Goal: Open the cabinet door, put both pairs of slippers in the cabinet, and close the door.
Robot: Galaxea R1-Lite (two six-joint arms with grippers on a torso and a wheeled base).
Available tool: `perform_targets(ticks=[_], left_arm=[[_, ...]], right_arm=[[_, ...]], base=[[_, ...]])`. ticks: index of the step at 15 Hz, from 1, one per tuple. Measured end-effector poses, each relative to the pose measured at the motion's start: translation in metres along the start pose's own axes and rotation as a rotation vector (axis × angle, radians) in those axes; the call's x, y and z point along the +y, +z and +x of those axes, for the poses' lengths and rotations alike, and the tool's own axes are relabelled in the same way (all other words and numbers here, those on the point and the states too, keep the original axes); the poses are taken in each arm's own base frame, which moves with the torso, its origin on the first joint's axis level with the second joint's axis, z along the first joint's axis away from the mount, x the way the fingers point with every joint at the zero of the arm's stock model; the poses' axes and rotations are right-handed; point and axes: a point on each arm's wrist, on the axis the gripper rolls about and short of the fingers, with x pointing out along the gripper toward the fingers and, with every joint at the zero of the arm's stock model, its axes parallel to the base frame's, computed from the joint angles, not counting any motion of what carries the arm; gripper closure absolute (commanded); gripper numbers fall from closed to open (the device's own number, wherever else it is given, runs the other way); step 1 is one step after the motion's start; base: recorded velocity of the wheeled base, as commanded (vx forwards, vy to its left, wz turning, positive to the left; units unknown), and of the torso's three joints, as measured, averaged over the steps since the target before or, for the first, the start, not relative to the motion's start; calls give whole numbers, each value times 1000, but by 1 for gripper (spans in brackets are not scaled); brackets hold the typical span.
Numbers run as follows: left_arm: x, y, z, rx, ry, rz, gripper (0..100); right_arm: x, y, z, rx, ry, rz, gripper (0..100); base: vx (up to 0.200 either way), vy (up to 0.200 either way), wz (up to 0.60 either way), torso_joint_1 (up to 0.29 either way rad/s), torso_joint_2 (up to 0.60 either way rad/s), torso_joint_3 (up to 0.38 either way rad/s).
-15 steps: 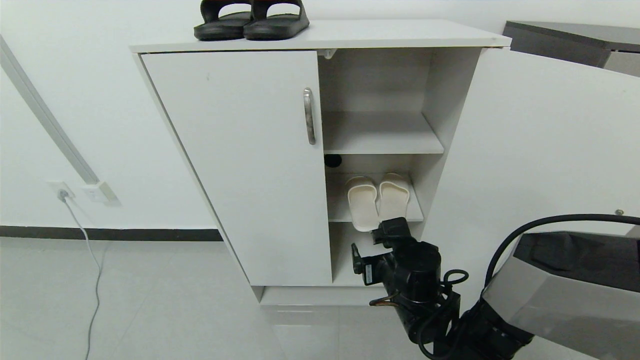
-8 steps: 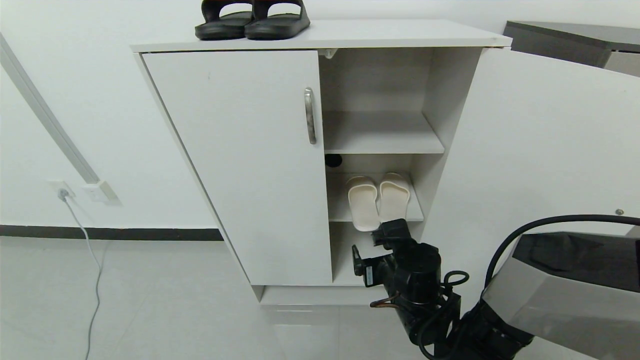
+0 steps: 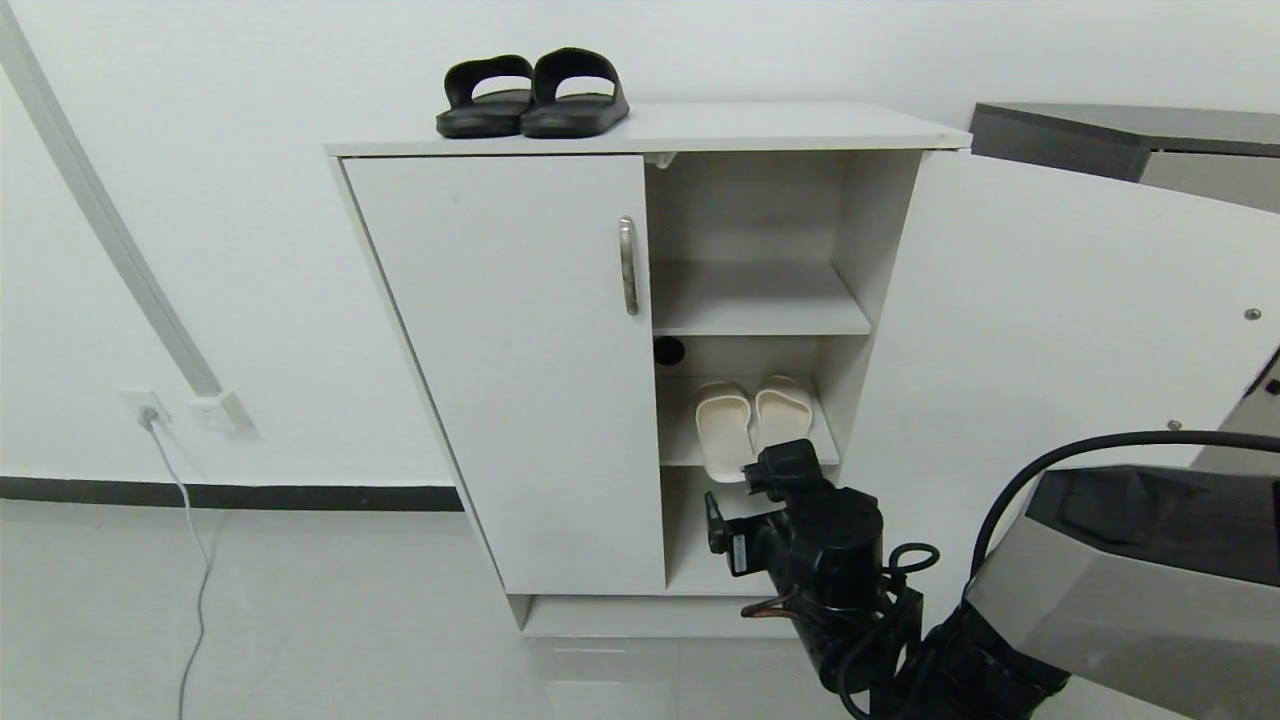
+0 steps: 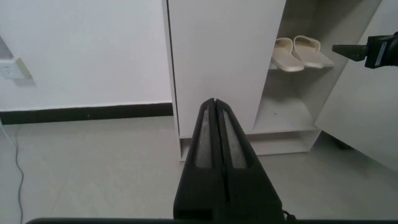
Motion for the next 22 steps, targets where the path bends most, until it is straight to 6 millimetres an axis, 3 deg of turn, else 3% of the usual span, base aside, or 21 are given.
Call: perform_targets(ticks=[8,22], left_arm=[[0,0,0,0,0,0,100],[0,0,0,0,2,-2,100]], right_arm=[[-1,0,0,-11,-1,8,0],[-7,-1,1,-40,1,27,0]], base=[[0,0,0,0,0,8],[0,200,0,1,3,4]])
